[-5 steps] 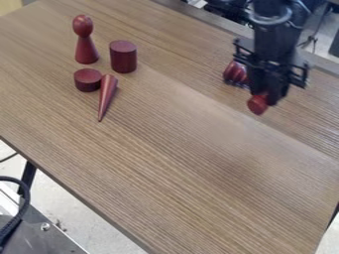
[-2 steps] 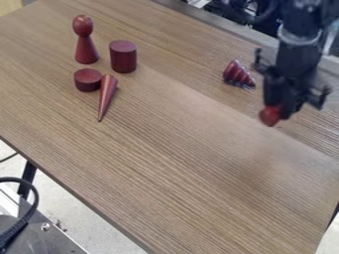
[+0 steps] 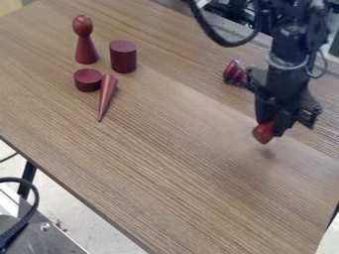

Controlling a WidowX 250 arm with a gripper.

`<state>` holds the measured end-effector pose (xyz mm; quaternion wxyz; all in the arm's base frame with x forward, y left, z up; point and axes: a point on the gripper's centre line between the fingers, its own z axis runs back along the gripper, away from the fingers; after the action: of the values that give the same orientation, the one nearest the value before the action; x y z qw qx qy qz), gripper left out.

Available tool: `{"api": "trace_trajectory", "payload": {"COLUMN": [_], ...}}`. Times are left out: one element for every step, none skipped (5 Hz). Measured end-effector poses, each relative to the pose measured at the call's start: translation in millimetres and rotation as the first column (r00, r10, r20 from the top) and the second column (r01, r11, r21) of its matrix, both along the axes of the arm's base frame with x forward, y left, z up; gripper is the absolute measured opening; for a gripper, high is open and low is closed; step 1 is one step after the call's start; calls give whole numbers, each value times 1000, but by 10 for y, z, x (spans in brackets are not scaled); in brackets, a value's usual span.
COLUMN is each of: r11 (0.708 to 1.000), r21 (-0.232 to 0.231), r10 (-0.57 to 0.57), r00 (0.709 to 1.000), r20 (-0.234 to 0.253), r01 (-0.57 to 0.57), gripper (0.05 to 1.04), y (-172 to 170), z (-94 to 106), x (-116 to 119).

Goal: Move the maroon pawn to the right side of the table

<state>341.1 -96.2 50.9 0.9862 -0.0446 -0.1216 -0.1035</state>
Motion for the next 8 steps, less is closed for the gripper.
{"api": "trace_trajectory", "payload": {"r11": [999,999,1000,1000,996,990,983,967], "r21": [-25,-21,-1,7,32,51,72,121], "r10": [27,29,27,31,82,136,172,230], "r00": [999,997,993,985,985,987,983,973], "r20": [-39,-78,-118,-172,-150,-81,-57,-36], "r01": [-28,-30,-27,-30,-78,-133,-168,-224], "gripper": [320,315,368,654,940,1002,999,999], "y": [95,113,122,135,189,258,329,464], "z": [-137,-187,-202,-281,-263,-9,142,403], "x": [9,25,62,19,46,93,85,123]}}
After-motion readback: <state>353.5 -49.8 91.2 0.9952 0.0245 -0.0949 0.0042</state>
